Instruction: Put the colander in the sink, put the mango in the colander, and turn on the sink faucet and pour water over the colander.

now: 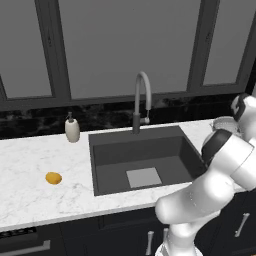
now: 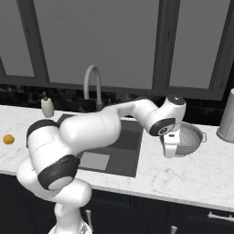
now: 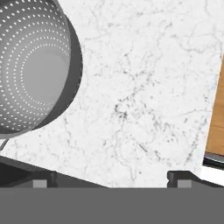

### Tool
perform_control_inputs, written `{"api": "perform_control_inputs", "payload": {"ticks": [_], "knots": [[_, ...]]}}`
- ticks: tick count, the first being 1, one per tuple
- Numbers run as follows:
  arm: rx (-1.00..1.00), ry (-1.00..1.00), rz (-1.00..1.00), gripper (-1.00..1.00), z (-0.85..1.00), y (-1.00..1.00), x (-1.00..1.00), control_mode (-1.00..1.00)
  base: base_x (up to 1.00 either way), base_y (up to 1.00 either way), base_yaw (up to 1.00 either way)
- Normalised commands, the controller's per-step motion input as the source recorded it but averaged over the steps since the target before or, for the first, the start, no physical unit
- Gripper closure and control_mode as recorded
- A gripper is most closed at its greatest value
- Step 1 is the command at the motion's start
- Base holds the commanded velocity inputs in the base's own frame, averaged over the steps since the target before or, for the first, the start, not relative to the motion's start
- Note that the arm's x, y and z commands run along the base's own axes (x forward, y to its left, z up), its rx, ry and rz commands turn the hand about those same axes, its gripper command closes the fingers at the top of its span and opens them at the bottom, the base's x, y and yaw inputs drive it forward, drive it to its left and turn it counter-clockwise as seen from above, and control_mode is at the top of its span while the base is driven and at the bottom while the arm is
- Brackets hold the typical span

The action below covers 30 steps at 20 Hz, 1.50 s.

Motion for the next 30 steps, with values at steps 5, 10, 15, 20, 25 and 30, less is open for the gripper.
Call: {"api": "perform_control_inputs", "payload": {"ticks": [5, 10, 15, 20, 25, 30], "knots": [[0.00, -0.01, -0.02, -1.00, -0.34, -0.33, 0.30, -1.00, 0.00, 0.00, 0.00], [0.00, -0.09, 0.00, -1.00, -0.30, -0.11, 0.49, -1.00, 0.00, 0.00, 0.00], [0.00, -0.06, 0.00, -1.00, -0.22, -0.15, 0.45, -1.00, 0.00, 0.00, 0.00], [0.00, 0.00, 0.00, -1.00, -0.13, -0.15, 0.41, -1.00, 0.00, 0.00, 0.00], [0.00, 0.00, -0.03, -1.00, -0.04, -0.12, 0.38, -1.00, 0.00, 0.00, 0.00], [-0.04, 0.03, -0.12, -1.00, -0.41, -0.03, 0.09, -1.00, 0.00, 0.00, 0.00]]}}
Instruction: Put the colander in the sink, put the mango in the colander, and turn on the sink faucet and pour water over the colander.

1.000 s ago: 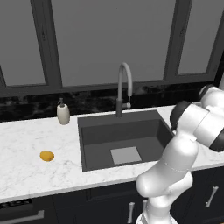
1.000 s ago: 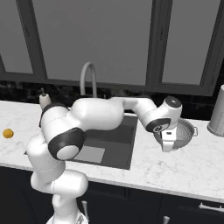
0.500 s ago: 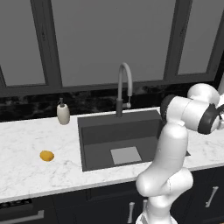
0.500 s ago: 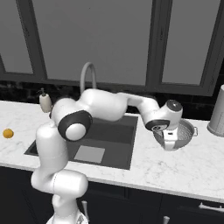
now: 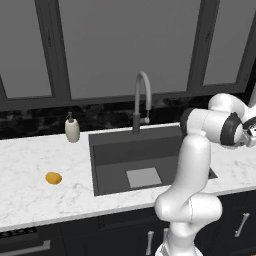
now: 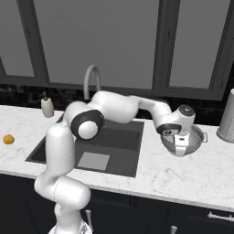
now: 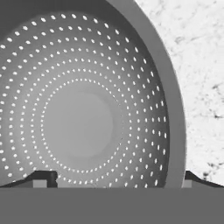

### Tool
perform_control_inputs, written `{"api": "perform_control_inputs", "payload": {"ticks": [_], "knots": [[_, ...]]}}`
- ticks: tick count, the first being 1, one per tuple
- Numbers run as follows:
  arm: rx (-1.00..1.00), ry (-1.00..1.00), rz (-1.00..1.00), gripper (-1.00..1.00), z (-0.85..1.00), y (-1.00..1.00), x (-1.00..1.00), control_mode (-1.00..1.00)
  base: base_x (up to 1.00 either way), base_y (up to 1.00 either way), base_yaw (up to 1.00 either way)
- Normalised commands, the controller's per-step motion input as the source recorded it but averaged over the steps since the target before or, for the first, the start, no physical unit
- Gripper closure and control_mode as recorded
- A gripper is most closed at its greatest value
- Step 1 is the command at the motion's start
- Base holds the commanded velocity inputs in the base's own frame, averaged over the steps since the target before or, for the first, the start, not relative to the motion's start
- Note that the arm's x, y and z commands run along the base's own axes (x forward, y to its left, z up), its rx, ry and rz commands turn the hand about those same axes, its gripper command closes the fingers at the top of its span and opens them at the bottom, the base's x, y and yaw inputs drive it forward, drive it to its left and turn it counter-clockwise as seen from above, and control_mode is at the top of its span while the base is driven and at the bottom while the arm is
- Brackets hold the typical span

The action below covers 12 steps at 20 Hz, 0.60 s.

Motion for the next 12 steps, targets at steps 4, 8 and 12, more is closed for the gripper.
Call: {"api": "perform_control_inputs", "payload": {"ticks": [4, 8, 12], "knots": [[-0.12, 0.09, -0.19, -1.00, -0.66, 0.00, 0.00, -1.00, 0.00, 0.00, 0.00], [-0.13, 0.05, -0.19, 1.00, -0.54, 0.03, 0.00, -1.00, 0.00, 0.00, 0.00], [-0.10, 0.00, -0.17, 1.00, -0.35, 0.28, 0.04, -1.00, 0.00, 0.00, 0.00]]}}
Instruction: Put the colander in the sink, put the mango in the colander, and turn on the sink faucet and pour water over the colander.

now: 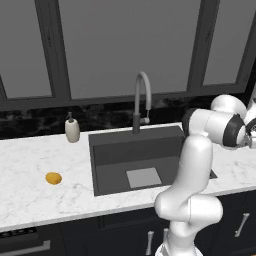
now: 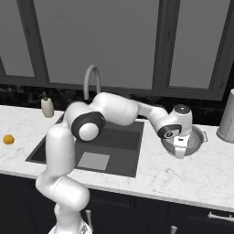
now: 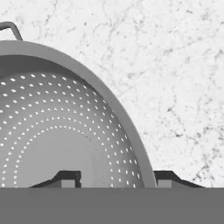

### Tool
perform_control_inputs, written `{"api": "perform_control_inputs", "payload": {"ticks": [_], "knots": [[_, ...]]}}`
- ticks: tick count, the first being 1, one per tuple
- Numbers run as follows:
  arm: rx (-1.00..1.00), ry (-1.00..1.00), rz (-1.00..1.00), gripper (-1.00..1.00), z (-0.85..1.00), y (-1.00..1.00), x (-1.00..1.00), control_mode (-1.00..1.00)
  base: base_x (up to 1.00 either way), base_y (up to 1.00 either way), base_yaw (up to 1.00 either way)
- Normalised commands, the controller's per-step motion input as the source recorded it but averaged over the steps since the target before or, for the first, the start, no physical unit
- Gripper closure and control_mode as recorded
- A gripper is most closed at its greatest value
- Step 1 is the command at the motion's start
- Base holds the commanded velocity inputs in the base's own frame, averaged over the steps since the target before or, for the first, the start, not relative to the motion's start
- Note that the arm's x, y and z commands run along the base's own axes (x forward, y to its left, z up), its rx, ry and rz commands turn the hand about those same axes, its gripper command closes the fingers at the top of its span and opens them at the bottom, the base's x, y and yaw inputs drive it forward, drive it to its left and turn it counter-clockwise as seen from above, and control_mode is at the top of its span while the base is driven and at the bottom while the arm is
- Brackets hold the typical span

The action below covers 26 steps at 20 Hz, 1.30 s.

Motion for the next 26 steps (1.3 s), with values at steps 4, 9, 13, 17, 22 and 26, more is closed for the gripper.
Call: {"api": "perform_control_inputs", "payload": {"ticks": [4, 9, 13, 17, 22, 26], "knots": [[-0.02, 0.00, -0.07, 1.00, -0.19, 0.39, 0.08, -1.00, 0.00, 0.00, 0.00], [0.00, 0.00, -0.01, 1.00, -0.06, 0.30, 0.06, -1.00, 0.00, 0.00, 0.00], [-0.01, -0.03, 0.00, 1.00, 0.16, 0.07, 0.00, -1.00, 0.00, 0.00, 0.00], [0.00, -0.12, 0.10, 1.00, 0.60, 0.04, -0.18, -1.00, 0.00, 0.00, 0.00], [0.00, -0.15, 0.21, 1.00, 0.63, 0.12, -0.65, -1.00, 0.00, 0.00, 0.00], [0.00, -0.08, 0.30, 1.00, 0.17, 0.35, -0.97, -1.00, 0.00, 0.00, 0.00]]}}
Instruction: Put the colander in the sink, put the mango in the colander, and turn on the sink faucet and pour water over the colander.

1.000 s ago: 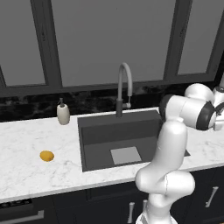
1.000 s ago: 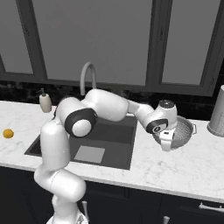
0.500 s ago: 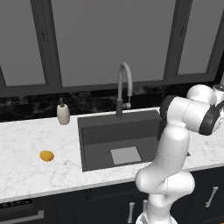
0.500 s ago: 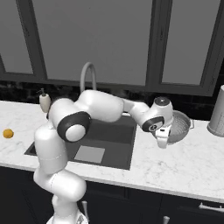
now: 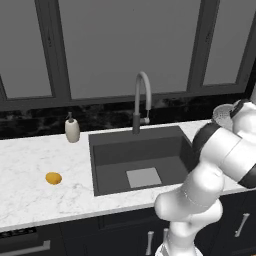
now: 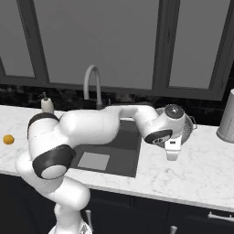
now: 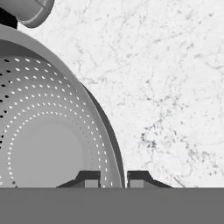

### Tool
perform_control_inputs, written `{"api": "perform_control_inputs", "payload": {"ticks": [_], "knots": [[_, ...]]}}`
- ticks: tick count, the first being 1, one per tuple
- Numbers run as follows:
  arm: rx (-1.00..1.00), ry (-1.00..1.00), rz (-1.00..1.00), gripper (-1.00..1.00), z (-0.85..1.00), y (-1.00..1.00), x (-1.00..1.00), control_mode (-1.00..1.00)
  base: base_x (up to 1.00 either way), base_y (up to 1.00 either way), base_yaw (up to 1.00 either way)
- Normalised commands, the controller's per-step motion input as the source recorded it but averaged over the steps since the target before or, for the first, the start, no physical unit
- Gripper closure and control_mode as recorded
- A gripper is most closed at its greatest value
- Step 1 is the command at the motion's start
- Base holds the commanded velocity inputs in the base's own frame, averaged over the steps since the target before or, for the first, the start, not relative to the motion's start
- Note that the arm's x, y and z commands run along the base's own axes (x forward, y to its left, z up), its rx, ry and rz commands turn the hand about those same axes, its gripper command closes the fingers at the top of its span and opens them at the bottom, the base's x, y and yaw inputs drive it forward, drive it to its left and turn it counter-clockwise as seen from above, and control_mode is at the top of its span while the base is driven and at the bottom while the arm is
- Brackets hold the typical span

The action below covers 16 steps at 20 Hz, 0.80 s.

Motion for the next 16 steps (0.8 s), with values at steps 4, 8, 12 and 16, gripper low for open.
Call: {"api": "perform_control_inputs", "payload": {"ticks": [4, 8, 12, 16], "knots": [[-0.06, -0.05, 0.43, 1.00, 0.00, 0.53, -1.00, -1.00, 0.00, 0.00, 0.00], [-0.12, 0.00, 0.43, 1.00, 0.00, 0.73, -0.93, -1.00, 0.00, 0.00, 0.00], [-0.06, 0.11, 0.30, 1.00, 0.02, 0.97, -0.37, -1.00, 0.00, 0.00, 0.00], [-0.01, 0.26, 0.23, 1.00, 0.01, 0.85, 0.00, -1.00, 0.00, 0.00, 0.00]]}}
